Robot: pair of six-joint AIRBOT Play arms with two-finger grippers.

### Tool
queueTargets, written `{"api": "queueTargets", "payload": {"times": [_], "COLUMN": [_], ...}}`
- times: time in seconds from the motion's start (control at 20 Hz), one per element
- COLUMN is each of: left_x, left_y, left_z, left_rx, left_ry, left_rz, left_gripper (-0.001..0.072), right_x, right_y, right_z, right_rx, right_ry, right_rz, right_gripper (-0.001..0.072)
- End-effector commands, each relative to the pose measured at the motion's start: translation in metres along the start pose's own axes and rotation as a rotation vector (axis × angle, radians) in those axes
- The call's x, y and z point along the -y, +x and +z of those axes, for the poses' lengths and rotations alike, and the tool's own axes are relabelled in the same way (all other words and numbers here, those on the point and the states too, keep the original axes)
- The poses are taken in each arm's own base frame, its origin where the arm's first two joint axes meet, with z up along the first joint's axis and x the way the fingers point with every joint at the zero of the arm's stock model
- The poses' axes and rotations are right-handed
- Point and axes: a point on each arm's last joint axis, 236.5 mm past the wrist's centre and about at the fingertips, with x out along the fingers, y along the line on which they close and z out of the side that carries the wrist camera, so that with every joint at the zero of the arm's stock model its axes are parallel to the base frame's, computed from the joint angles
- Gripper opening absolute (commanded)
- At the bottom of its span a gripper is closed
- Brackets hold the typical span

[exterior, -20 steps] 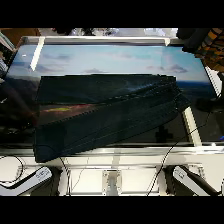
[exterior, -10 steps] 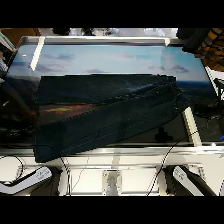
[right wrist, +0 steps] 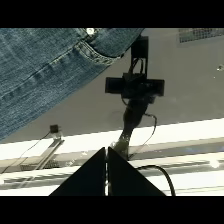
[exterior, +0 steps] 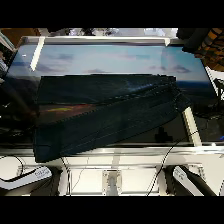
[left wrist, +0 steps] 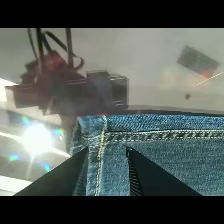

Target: Fold the clothes and pants, and hang the long-sleeved shirts on hangers.

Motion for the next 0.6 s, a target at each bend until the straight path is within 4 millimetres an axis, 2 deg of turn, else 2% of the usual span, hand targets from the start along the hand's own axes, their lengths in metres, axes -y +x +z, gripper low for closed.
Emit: {"api": "queueTargets", "payload": {"times": [0.0,0.05,0.1,0.25,0.4,0.5,0.55], "left_x": [0.000,0.000,0.001,0.017,0.015,0.015,0.013], "left_y": [0.010,0.009,0.005,-0.023,-0.053,-0.063,-0.062], "left_z": [-0.003,-0.001,0.004,0.040,0.063,0.069,0.063], "left_rx": [-0.028,-0.021,0.001,0.141,0.230,0.249,0.222], "left_ry": [-0.015,-0.015,-0.017,-0.007,0.021,0.032,0.043], "left_rz": [-0.017,-0.014,-0.016,-0.059,-0.026,-0.020,-0.009], "left_gripper": [0.0263,0.0077,0.0032,0.0030,0.0029,0.0031,0.0031], "right_x": [-0.004,-0.004,-0.004,-0.003,-0.002,-0.001,-0.001], "right_y": [0.000,0.000,0.000,0.000,0.000,0.000,0.000], "right_z": [0.001,0.001,0.001,0.002,0.006,0.008,0.009], "right_rx": [0.004,0.004,0.005,0.011,0.024,0.035,0.038], "right_ry": [0.018,0.018,0.018,0.018,0.019,0.019,0.019], "right_rz": [0.016,0.016,0.015,0.013,0.009,0.005,0.005], "right_gripper": [0.0030,0.0030,0.0031,0.0030,0.0030,0.0031,0.0030]}}
